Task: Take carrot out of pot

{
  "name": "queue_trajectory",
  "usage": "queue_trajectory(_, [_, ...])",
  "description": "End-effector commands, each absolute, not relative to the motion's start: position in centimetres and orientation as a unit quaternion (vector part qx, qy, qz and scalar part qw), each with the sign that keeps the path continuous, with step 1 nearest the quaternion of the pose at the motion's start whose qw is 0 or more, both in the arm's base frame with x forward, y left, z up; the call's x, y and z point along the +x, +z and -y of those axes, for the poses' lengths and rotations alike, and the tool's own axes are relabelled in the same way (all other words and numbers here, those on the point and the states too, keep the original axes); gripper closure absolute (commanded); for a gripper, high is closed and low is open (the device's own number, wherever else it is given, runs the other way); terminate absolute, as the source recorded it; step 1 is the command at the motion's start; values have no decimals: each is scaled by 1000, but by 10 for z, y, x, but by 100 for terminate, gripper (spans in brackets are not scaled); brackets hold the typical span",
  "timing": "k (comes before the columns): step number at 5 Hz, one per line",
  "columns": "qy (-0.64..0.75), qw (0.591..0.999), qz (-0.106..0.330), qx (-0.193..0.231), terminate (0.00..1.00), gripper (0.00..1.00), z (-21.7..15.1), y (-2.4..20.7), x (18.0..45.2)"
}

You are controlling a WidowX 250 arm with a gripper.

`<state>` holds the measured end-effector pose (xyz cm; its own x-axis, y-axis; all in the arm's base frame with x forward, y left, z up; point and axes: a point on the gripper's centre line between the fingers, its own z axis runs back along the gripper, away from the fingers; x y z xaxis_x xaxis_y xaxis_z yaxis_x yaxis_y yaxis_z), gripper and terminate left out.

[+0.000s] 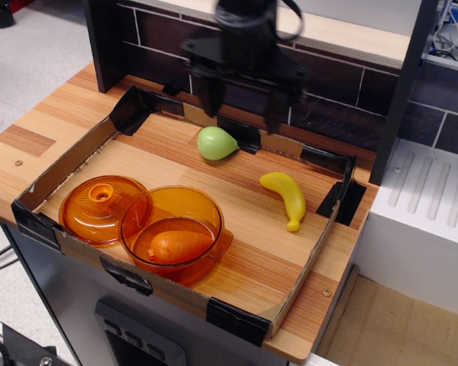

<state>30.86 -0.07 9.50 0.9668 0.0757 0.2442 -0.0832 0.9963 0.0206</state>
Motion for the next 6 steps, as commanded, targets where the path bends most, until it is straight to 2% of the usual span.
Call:
queue_trajectory(1, [-57, 993, 103, -8, 0, 0, -20, 115, 272])
queue_trajectory(2, [-120, 991, 51, -12, 0, 0, -30, 105, 255])
queue_trajectory(4, [-183, 982, 35, 2, 0, 0, -30, 77, 238])
queue_trajectory(6, [-185, 982, 33, 9, 0, 0, -25, 52, 227])
